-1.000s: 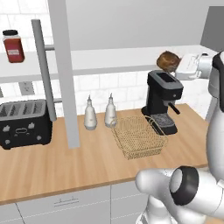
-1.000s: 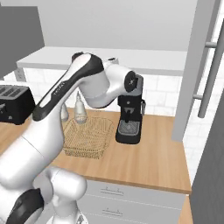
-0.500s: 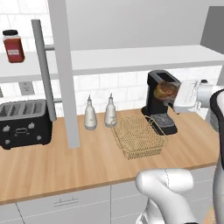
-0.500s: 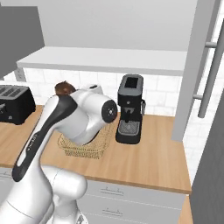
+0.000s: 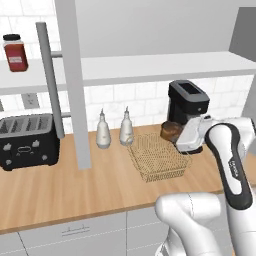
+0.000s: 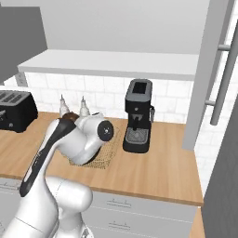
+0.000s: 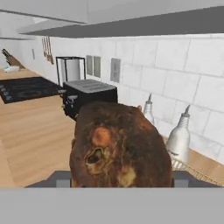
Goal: Open the cabinet, pick up the bread from the cabinet and place it in the basket. Then move the basket to the dining counter.
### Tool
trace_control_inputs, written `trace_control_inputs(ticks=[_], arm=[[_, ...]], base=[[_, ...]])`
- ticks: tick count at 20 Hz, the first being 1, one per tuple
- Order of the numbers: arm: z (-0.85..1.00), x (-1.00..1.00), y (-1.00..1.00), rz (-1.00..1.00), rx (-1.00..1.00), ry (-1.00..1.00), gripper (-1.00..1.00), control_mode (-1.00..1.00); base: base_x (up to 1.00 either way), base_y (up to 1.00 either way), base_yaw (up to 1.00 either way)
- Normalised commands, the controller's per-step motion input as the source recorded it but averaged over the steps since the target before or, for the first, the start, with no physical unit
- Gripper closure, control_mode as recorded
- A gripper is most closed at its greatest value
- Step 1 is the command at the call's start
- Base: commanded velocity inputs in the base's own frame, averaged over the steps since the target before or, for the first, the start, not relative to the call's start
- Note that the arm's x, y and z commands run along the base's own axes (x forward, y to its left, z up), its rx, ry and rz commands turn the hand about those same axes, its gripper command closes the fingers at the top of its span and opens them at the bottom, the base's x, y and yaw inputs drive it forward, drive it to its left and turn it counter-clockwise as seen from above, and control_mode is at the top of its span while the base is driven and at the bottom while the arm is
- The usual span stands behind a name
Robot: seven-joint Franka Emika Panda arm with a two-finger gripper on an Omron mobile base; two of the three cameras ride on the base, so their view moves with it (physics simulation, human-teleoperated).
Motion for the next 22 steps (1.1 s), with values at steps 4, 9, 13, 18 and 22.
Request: trace_control_inputs(ticks=[4, 9, 13, 18, 22], arm=[[-0.78, 0.94, 0.0, 0.0, -0.03, 0.22, 1.0, -1.0], [-0.51, 0.91, -0.11, 0.0, -0.01, 0.25, 1.0, -1.0], [-0.59, 0.87, -0.06, 0.0, -0.03, 0.18, 1.0, -1.0], [-0.5, 0.34, -0.31, 0.07, 0.0, 0.02, 1.0, -1.0], [-0.54, 0.16, -0.28, 0.08, -0.01, 0.0, 1.0, -1.0]], base=[[0.0, 0.0, 0.0], [0.0, 0.0, 0.0], [0.0, 0.0, 0.0], [0.0, 0.0, 0.0], [0.0, 0.0, 0.0]])
